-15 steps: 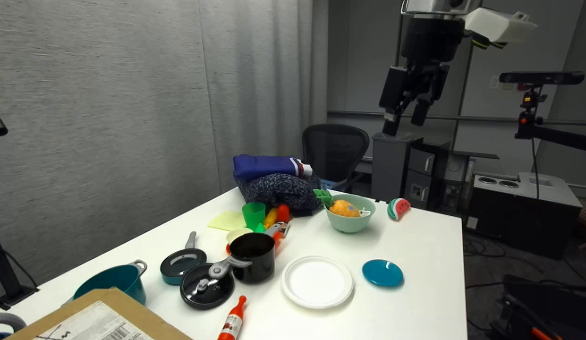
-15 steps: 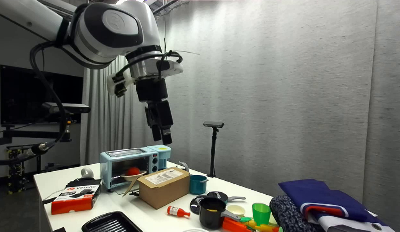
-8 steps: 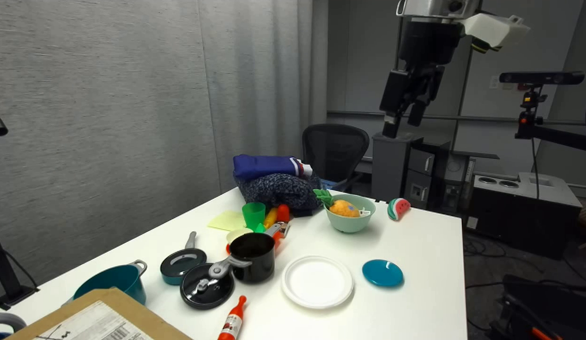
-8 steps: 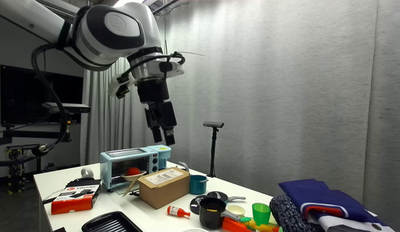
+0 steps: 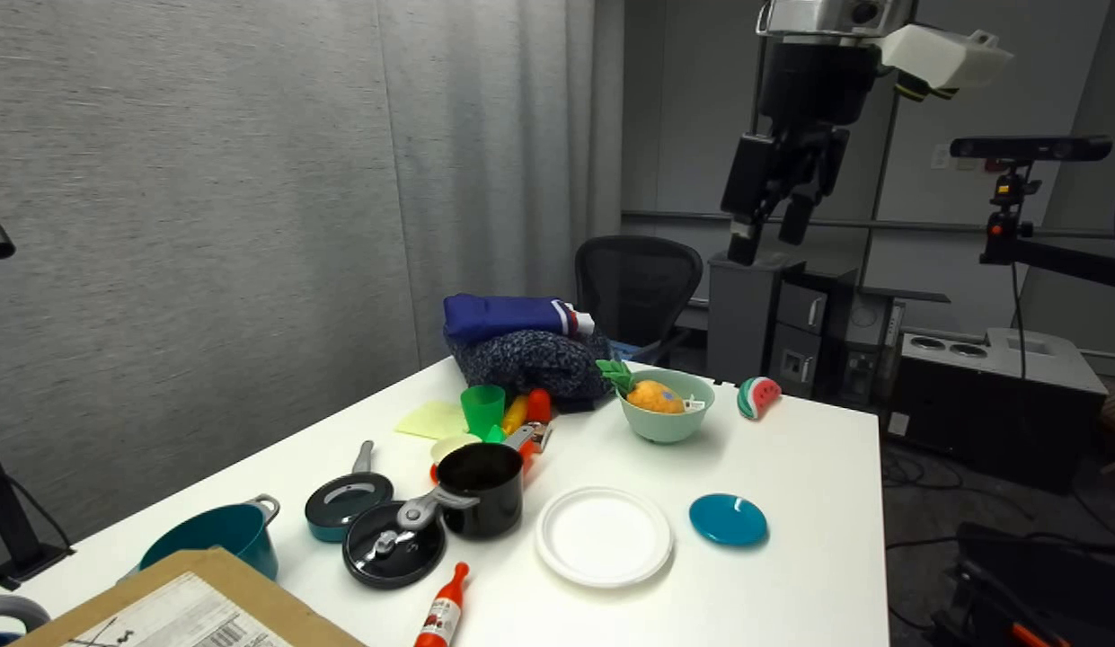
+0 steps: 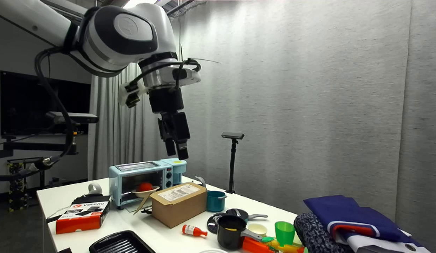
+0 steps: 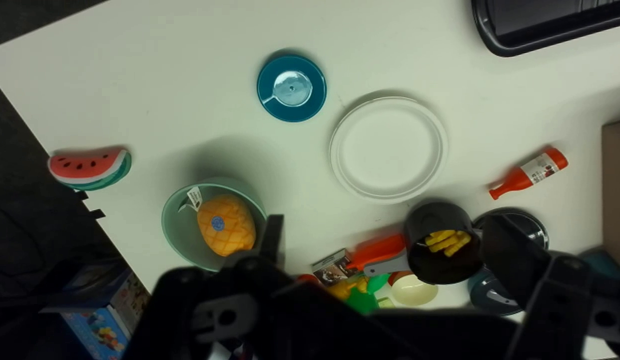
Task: Move the bowl
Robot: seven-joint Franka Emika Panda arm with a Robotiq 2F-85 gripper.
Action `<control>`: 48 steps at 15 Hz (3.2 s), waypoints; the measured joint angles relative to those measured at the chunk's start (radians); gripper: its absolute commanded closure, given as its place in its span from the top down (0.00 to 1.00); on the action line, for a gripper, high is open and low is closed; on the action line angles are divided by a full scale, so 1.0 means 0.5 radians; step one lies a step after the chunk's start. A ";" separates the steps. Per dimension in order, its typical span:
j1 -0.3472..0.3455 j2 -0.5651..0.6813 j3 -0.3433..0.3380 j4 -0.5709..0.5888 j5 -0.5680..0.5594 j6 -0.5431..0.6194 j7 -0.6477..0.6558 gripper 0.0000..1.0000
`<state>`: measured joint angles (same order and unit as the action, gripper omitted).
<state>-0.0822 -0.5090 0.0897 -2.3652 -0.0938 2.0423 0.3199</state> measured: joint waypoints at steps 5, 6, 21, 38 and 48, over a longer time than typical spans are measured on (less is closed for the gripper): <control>0.000 0.000 0.000 0.000 0.000 0.000 0.002 1.00; 0.000 0.000 0.000 0.000 0.000 0.000 0.002 1.00; 0.001 0.005 -0.002 -0.001 -0.007 0.000 -0.053 1.00; -0.037 0.665 -0.230 0.265 -0.036 0.407 -0.350 1.00; -0.010 1.163 -0.236 0.399 -0.083 0.727 0.168 1.00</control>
<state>-0.0872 0.0725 -0.0281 -2.1658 -0.1354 2.4060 0.4040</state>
